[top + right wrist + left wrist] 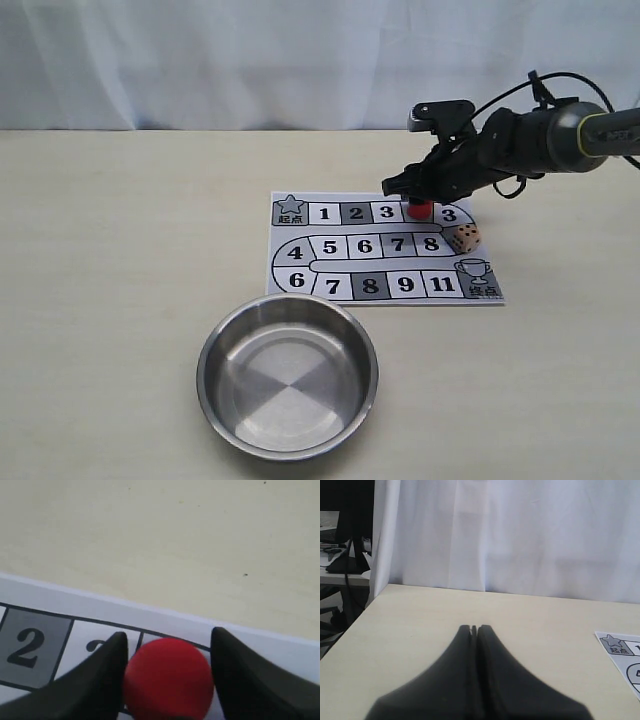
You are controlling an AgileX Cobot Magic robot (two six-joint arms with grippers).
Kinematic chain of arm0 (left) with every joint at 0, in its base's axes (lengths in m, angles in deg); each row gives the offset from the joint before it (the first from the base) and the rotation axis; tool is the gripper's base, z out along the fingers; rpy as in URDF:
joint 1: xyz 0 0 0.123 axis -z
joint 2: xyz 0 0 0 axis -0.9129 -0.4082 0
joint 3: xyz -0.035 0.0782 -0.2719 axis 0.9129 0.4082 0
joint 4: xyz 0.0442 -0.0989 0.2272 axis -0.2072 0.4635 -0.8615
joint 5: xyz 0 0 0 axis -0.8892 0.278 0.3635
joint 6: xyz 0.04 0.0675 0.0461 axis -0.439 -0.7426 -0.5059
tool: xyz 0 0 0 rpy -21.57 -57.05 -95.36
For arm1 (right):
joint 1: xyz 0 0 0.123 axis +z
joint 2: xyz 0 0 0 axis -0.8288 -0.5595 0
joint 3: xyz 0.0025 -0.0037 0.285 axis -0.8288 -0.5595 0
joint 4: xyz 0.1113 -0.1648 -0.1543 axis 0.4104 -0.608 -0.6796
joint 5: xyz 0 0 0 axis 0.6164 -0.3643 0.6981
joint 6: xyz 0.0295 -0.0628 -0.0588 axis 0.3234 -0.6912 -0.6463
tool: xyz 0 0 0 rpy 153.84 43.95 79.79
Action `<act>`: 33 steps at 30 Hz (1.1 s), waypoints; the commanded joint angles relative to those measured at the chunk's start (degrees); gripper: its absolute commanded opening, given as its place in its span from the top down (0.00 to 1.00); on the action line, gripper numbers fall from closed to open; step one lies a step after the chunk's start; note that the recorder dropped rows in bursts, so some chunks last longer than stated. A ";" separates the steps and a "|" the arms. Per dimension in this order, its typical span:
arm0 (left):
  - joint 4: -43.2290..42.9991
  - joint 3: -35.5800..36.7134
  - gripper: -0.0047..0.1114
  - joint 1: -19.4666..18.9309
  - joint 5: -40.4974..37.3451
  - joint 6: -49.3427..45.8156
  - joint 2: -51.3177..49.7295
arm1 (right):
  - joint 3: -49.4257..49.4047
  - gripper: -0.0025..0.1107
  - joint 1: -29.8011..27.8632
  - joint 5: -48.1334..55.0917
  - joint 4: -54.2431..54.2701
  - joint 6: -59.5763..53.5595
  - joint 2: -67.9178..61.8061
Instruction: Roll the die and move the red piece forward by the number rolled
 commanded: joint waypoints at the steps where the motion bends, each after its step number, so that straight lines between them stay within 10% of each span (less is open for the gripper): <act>1: -0.07 -0.31 0.96 -0.01 0.82 -0.01 0.06 | -0.17 0.44 -0.28 -0.94 0.04 0.29 -0.25; 23: -0.07 -0.31 0.96 -0.01 0.70 -0.01 0.06 | -0.07 0.38 -0.49 5.78 -0.44 1.19 8.93; 33: -0.07 -0.31 0.96 -0.01 0.70 -0.01 0.06 | -0.07 0.90 -1.67 23.04 -5.75 6.61 13.52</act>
